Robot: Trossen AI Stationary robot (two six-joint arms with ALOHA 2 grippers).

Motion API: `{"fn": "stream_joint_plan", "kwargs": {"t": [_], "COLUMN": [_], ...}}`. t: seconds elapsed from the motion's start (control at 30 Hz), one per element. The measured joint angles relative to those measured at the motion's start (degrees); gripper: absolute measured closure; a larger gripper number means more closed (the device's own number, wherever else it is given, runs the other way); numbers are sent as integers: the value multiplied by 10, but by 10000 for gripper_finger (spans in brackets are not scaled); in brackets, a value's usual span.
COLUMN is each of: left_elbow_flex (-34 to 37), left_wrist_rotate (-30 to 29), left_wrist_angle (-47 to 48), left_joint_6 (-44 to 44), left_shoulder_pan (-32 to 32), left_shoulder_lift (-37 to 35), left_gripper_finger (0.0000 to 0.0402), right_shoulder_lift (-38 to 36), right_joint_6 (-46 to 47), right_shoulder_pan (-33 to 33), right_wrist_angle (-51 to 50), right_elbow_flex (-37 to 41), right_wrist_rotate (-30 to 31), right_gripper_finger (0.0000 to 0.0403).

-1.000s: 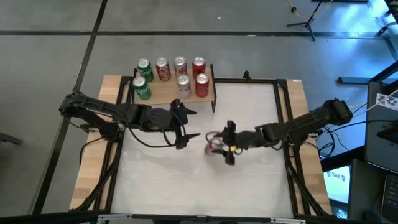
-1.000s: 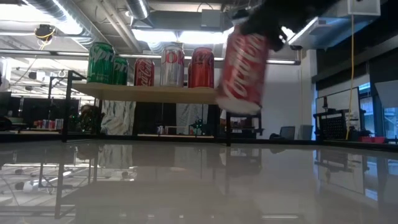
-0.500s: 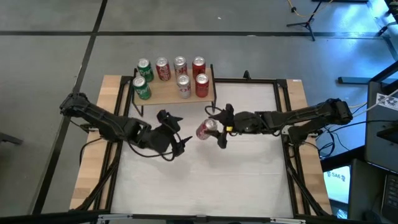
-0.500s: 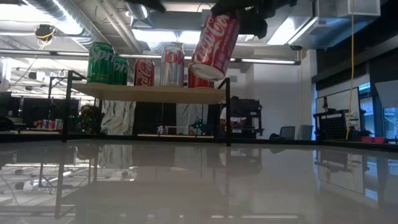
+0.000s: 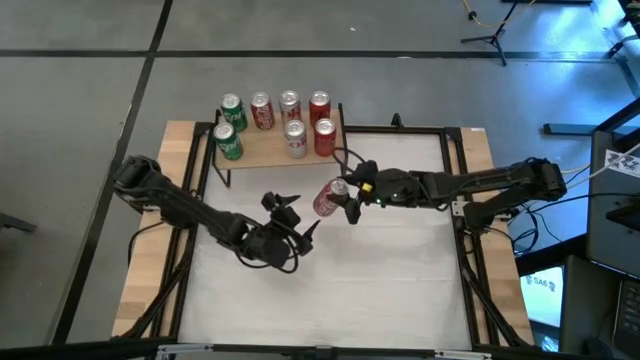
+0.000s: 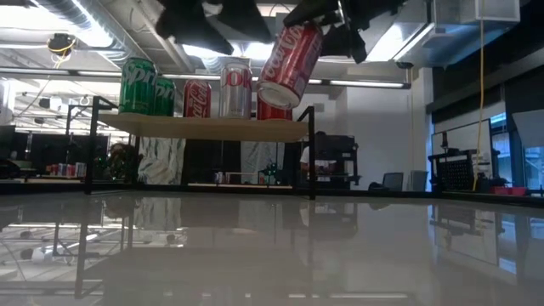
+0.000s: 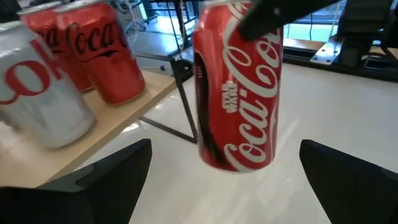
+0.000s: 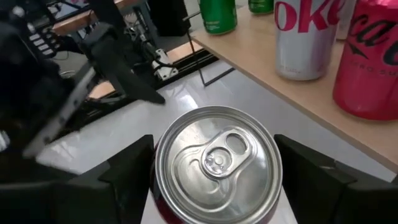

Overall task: Place canned beverage on shelf
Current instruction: Put the red white soda can on the shelf aligned with the other red white soda can

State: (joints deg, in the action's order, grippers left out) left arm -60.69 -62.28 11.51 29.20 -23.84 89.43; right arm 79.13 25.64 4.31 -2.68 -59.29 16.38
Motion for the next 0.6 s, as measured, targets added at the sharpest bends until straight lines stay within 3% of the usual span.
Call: {"fn": "stream_joint_plan", "kwargs": {"t": [0.23,0.6], "left_elbow_flex": [0,0], "left_wrist_rotate": [2,21], "left_wrist_angle": [-72,-102], "left_joint_6": [-13,-16], "left_shoulder_pan": [25,52], "left_shoulder_lift": [29,29], "left_gripper_finger": [3,3], "right_shoulder_lift": [0,0], "right_joint_6": [3,3], "right_shoulder_pan": [2,2], "right_wrist_angle": [1,55], "right_elbow_flex": [0,-1], "right_wrist_rotate": [13,21], "right_gripper_finger": [115,108]}}
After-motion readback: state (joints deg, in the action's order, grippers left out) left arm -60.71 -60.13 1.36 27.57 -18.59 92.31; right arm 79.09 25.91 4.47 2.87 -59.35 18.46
